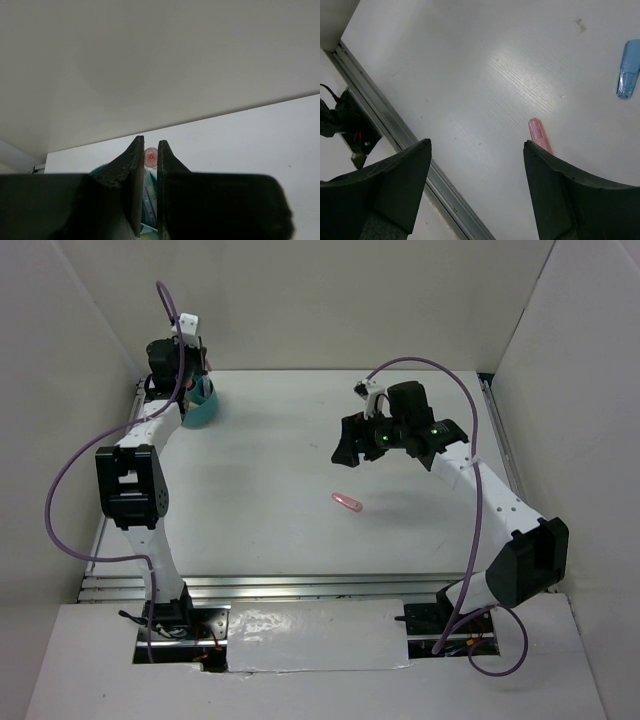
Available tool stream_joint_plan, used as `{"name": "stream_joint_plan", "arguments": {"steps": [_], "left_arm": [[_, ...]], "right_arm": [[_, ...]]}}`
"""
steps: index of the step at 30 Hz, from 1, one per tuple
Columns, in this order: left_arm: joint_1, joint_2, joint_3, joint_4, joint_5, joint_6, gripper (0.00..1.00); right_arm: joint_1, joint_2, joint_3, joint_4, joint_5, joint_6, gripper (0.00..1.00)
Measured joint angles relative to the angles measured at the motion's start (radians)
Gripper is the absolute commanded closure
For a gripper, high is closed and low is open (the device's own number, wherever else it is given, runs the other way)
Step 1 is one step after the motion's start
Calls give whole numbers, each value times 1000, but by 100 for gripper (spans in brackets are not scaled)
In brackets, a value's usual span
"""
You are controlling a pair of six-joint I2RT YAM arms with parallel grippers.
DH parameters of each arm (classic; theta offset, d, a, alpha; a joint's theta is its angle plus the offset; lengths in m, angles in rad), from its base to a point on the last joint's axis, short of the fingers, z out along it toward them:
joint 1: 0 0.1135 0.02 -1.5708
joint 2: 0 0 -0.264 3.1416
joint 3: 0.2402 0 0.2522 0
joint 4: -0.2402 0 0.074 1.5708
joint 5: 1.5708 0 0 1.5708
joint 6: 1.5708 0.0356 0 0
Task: Sort the stationery into containers
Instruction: Place the pen in the storage box.
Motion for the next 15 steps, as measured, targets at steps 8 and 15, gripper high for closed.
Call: {"name": "stream_joint_plan", "arguments": {"steps": [8,15], "left_arm": [[4,0,-14,-13,-13,6,100],[28,0,-20,-77,-19,-1,100]], "right_arm": [[-3,2,0,0,-5,0,20],[-5,23,0,0,-11,3,20]]}}
